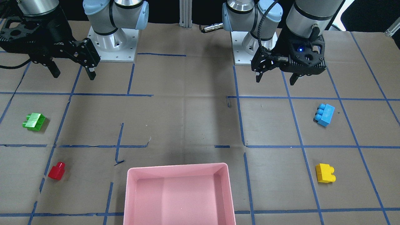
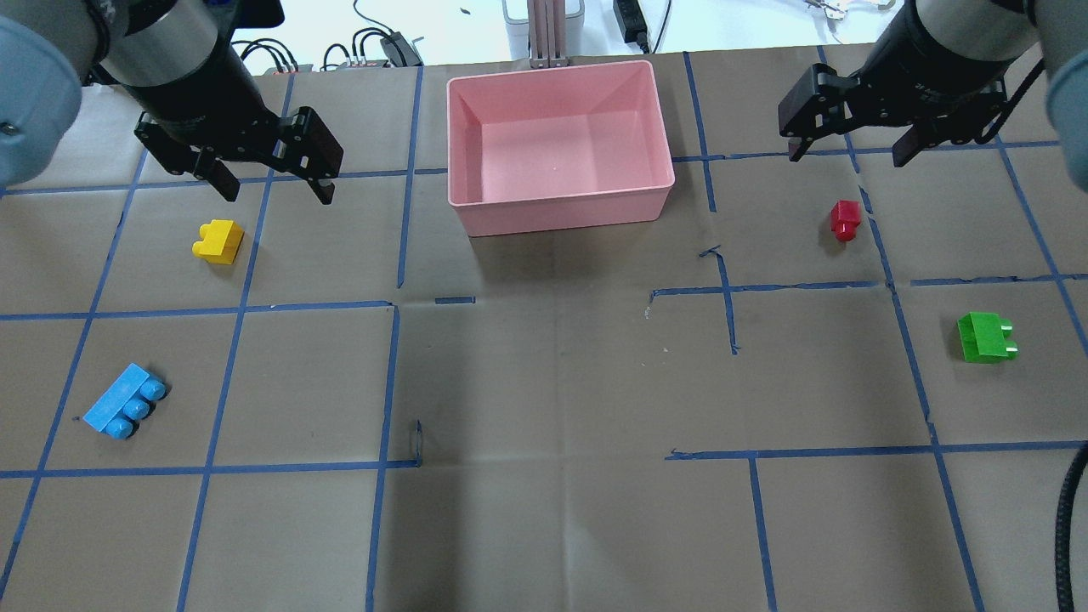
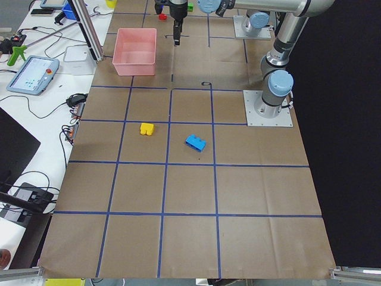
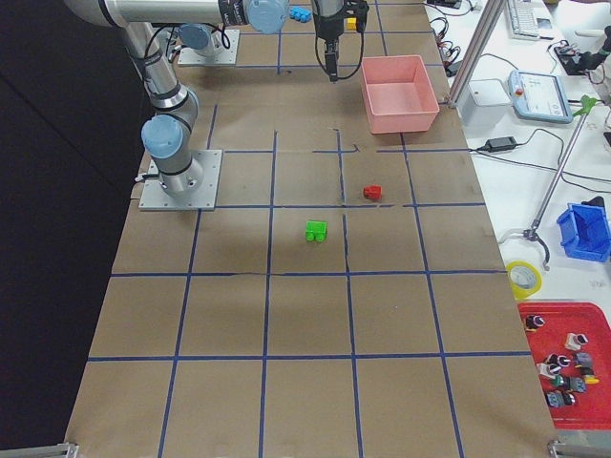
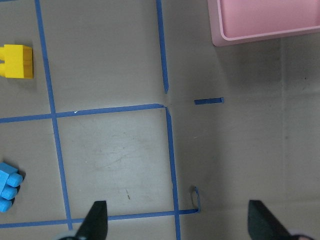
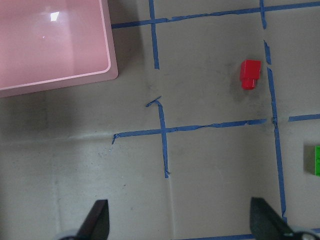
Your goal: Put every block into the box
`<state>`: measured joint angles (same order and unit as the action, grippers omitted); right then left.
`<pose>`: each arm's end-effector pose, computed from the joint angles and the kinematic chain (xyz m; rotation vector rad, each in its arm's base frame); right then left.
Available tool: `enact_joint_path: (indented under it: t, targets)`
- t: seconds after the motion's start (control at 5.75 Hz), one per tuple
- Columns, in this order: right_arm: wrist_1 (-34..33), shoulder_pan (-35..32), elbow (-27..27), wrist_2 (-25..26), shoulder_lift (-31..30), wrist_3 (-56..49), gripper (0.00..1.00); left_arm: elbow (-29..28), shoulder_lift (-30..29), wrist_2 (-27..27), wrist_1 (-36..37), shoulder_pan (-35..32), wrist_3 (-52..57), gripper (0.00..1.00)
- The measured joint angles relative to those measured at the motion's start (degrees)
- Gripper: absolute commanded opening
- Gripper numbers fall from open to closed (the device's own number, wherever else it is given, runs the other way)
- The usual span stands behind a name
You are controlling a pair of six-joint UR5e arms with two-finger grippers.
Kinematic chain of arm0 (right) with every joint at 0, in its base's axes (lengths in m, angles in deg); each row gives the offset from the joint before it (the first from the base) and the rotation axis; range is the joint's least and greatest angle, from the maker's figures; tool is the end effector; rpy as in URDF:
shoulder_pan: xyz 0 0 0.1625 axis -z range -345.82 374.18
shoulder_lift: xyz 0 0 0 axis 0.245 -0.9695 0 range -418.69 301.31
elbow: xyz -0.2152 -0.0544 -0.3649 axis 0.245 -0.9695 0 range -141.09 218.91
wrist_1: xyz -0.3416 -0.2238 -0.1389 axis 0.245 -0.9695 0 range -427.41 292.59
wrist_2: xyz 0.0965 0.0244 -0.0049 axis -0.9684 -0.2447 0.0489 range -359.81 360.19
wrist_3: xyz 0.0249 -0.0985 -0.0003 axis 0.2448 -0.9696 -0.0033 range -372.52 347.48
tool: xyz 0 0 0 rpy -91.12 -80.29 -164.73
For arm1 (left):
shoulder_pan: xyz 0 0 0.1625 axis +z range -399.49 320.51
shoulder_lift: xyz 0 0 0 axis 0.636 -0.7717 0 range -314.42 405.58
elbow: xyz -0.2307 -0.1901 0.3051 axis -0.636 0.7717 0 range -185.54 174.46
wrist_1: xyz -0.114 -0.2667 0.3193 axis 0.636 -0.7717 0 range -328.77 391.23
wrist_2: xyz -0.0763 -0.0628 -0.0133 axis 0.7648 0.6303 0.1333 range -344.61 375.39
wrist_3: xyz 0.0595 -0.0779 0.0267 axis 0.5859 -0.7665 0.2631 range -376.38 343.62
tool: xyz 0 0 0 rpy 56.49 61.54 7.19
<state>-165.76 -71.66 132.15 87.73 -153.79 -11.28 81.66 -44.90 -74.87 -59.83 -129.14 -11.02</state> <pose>0.1019 -0.4968 0.5189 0.1394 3.0878 -0.2774 -0.1296 -0.5163 0.5070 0.1368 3.1327 -0.0343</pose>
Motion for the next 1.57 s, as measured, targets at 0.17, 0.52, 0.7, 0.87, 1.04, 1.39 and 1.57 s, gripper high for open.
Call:
enact_joint_path:
  t: [0.17,0.52,0.7,0.87,1.04,1.39,1.57]
  targets:
    - [0.0,0.0,0.0,0.0,0.0,0.0,1.00,0.0,0.1,0.0,0.0,0.0,0.0,1.00]
    - [0.0,0.1,0.0,0.0,0.0,0.0,1.00,0.0,0.1,0.0,0.0,0.0,0.0,1.00]
    - [-0.1,0.0,0.0,-0.1,0.0,0.0,1.00,0.0,0.1,-0.1,0.0,0.0,0.0,1.00]
    - [-0.2,0.0,0.1,-0.1,0.2,0.0,1.00,0.0,0.1,-0.1,0.0,0.0,0.0,1.00]
    - [-0.2,0.0,0.1,-0.2,0.3,0.1,1.00,0.1,0.5,-0.3,0.0,0.4,1.0,1.00]
    - [-0.1,-0.1,0.5,-0.2,0.5,0.1,1.00,0.4,1.5,-0.6,-0.2,6.0,13.2,1.00]
    - [0.0,-0.1,1.7,-0.1,1.0,0.0,1.00,1.0,2.1,-0.5,-0.3,12.1,23.5,1.00]
